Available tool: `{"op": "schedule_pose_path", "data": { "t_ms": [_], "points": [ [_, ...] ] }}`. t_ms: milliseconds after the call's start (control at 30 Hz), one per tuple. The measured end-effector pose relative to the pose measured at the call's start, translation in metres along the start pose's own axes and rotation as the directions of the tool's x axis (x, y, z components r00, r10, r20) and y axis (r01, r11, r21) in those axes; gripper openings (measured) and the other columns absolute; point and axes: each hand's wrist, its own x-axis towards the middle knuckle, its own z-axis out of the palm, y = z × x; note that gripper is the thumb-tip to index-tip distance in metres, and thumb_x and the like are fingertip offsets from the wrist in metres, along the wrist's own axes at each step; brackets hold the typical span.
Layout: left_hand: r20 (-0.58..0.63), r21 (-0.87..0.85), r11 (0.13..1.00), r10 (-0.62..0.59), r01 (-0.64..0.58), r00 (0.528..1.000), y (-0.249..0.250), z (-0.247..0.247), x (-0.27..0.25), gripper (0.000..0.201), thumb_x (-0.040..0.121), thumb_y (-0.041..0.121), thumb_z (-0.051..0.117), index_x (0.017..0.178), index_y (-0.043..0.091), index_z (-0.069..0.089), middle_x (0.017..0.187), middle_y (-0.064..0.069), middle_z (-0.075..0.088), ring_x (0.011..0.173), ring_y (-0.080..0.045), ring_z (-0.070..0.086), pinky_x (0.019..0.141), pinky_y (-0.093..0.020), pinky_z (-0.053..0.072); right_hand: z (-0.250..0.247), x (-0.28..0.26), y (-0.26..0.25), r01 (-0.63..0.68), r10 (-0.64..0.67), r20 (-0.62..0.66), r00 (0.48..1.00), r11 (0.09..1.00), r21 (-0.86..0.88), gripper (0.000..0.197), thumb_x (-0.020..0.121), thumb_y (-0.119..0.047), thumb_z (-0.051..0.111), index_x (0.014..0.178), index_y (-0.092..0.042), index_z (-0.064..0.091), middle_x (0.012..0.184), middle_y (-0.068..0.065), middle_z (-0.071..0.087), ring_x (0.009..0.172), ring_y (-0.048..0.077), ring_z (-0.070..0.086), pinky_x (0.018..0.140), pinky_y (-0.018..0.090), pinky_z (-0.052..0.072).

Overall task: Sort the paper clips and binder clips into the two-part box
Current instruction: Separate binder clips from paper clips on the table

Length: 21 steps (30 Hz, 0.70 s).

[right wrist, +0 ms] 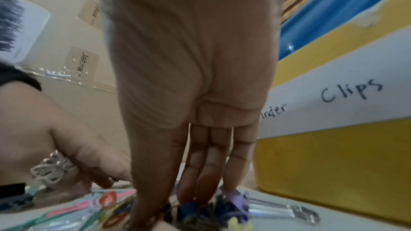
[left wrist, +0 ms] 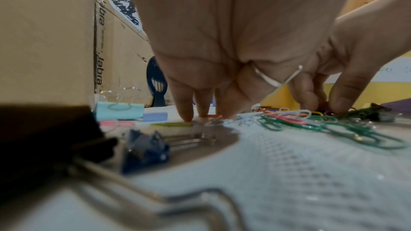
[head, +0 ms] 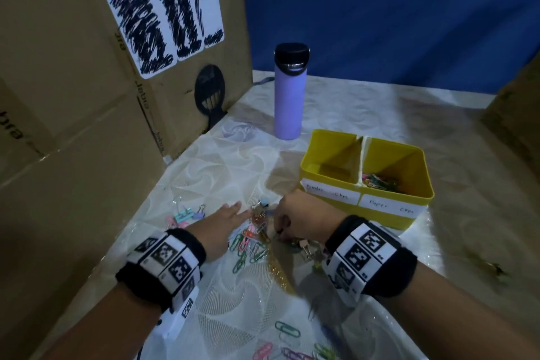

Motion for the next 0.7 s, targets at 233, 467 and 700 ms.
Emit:
{"op": "schedule_pose_path", "data": {
  "t_ms": [233,467,700],
  "points": [
    [0.058,0.046,0.999,-0.005,0.002,0.998,0.004,0.000,-0.006,0.085,0.082,-0.018,0.030,0.148,0.021,-0.008,0.158,-0.003,-0.016,0.146,-0.020,-0.013,0.122,-0.041,0.007,0.000,-0.002,-0.013,0.056,-0.052,0.040,0.998,0.992,-0.115,0.018,0.081,-0.005,0.056,0.091,-0.002,0.070,0.098,0.020,0.069,0.091,0.033,0.064,0.081,0.040,0.056],
    [0.149,0.050,0.991,0.118,-0.126,0.982,0.004,0.007,-0.029,0.075,0.086,-0.012,0.027,0.149,0.020,0.000,0.158,0.001,-0.012,0.147,-0.017,-0.008,0.122,-0.033,0.004,0.003,-0.028,0.000,0.016,-0.003,0.051,0.999,0.967,-0.254,0.012,0.073,-0.013,0.057,0.076,-0.011,0.069,0.077,0.010,0.068,0.075,0.031,0.062,0.052,0.022,0.038],
    [-0.023,0.000,0.997,0.076,-0.076,0.997,-0.002,-0.007,-0.036,0.066,0.091,-0.003,0.034,0.149,0.019,0.011,0.159,0.001,-0.006,0.147,-0.015,0.003,0.118,-0.026,0.014,-0.006,-0.013,-0.001,-0.012,0.009,-0.022,1.000,0.990,-0.138,0.025,0.079,-0.008,0.048,0.098,-0.002,0.062,0.102,0.019,0.063,0.093,0.034,0.060,0.076,0.033,0.052]
  ]
}}
